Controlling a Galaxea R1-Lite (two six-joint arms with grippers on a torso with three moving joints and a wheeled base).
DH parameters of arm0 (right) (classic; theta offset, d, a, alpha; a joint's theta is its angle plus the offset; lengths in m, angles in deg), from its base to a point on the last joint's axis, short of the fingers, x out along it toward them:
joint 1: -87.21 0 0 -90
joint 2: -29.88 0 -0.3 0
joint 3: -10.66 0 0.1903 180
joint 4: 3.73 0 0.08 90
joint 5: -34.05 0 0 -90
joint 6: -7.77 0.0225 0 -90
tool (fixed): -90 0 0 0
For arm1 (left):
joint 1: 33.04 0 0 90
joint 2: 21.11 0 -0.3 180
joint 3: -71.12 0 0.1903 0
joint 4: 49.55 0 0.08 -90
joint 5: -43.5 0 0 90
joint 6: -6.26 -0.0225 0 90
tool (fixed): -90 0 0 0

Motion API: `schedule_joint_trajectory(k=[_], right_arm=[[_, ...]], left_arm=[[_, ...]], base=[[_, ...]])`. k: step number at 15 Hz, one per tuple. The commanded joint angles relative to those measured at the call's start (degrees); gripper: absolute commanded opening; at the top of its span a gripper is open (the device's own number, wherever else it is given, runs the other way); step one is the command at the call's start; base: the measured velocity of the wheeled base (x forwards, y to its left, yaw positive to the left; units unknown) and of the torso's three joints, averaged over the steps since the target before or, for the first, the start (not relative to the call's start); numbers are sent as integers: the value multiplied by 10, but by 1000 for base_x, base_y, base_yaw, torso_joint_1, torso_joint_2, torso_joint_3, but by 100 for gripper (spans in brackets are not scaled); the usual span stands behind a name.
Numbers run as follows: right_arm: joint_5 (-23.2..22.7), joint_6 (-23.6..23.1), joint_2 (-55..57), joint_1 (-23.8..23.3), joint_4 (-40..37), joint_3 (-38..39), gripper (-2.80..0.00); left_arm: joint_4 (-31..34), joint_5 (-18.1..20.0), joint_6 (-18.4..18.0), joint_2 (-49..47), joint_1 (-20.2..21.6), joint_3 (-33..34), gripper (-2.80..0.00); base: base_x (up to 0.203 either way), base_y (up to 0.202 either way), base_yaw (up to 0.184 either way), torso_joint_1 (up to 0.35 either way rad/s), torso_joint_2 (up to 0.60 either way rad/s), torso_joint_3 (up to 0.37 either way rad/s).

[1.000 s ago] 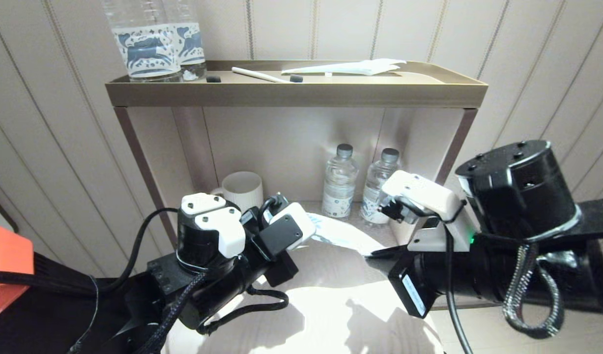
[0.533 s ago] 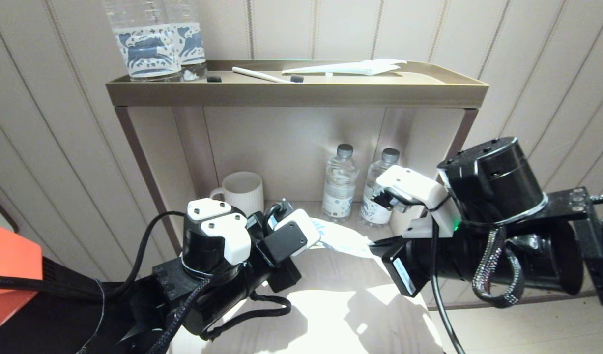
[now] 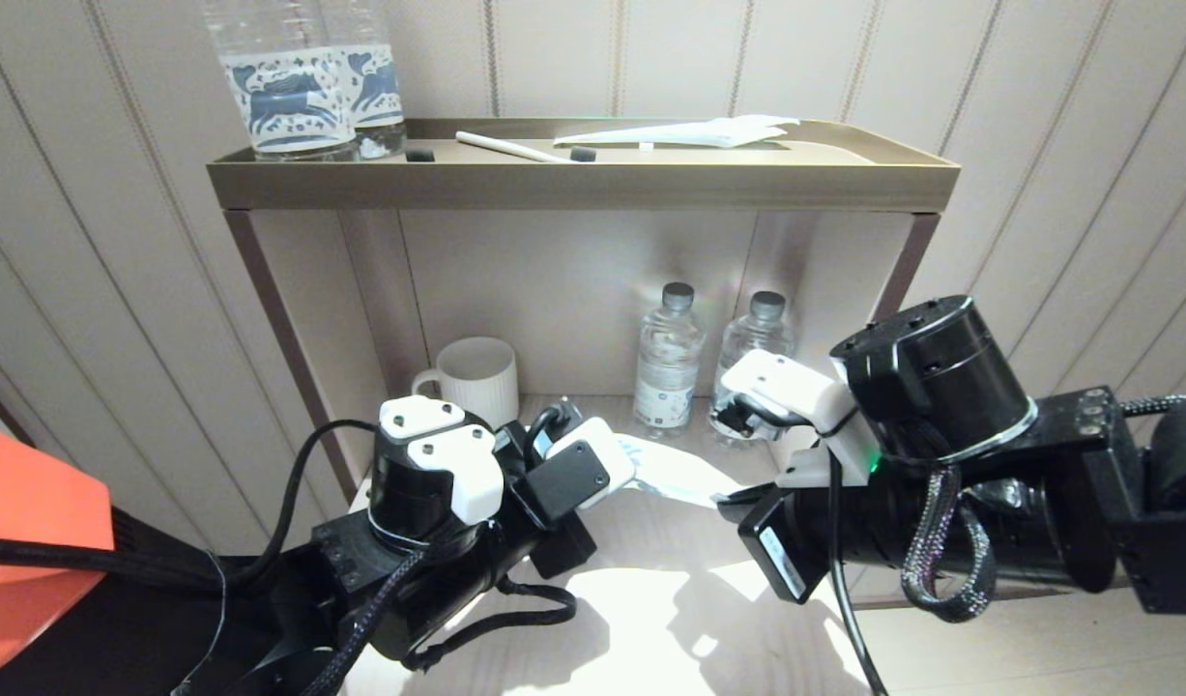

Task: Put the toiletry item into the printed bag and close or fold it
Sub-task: Place the toothpaste in the storage bag

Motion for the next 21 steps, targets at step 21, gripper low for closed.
schedule_joint_trajectory(k=[21], right_arm=[[20,-6,-10,18,-40,1,-280]], left_arm=[[-10,-3,-3,-4,-9,3,-280]], base=[[0,0,0,0,0,0]])
